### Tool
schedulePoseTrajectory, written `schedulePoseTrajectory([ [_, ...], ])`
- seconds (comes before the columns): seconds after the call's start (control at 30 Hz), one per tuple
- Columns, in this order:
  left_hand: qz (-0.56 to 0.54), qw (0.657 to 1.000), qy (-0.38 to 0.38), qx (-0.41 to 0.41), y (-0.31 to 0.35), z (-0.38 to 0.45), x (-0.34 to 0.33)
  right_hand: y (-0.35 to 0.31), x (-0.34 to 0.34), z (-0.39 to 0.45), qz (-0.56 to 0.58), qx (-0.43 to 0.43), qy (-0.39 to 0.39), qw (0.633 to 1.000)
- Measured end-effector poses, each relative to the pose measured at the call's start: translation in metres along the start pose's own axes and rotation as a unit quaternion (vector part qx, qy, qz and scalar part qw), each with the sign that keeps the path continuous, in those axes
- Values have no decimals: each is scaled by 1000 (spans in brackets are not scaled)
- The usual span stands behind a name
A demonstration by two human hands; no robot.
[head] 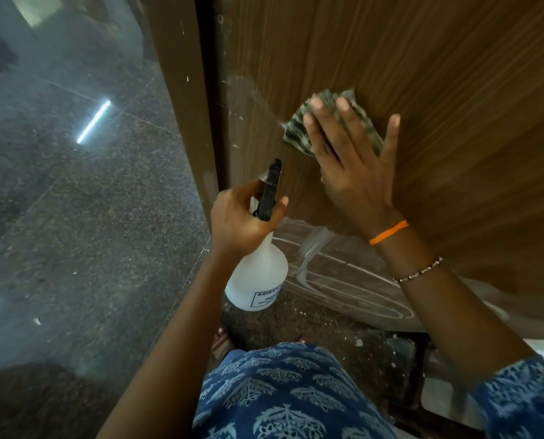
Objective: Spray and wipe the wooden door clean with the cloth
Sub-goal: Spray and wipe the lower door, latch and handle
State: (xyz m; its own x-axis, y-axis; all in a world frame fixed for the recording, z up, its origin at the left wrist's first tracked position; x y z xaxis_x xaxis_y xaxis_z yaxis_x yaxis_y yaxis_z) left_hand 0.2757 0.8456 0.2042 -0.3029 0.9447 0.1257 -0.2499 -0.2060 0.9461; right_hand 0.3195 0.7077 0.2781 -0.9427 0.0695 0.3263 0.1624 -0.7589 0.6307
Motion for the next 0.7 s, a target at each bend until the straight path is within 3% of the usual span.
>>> schedulePoseTrajectory([
  [0.13,44,999,4,-26,7,7,5,-15,3,11,-6,9,43,999],
  [0.23,10,1000,8,1,-8,6,10,-37,-5,1,15,44,31,998],
  [0.37,-53,998,9,18,-20,0,16,-95,-24,-47,63,202,-59,976],
  [0.47,-59,998,-10,19,-21,-3,18,-133,-36,-92,64,358,-138,921],
  [0.53,-52,998,-27,20,-22,-5,16,-137,-38,-104,44,413,-171,893],
  [0.6,-59,997,-40,24,-23,-7,15,-129,-32,-90,39,381,-152,911],
  [0.7,-69,997,-35,28,-27,-6,18,-100,-20,-44,71,252,-102,960],
])
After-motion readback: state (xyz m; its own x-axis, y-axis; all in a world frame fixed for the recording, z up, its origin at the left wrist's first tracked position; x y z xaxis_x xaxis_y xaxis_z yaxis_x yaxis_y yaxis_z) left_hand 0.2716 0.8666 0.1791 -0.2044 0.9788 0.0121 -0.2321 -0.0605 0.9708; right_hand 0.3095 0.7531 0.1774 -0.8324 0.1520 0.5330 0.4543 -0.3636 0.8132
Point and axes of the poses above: each hand's wrist, its own z-axis towards the middle knuckle, its own x-axis out of the back of the hand, y = z × x, the point moved 8 cm from there along z, towards the middle knuckle, and after that the axes turned 12 degrees about -z, right-handed, at the moved point
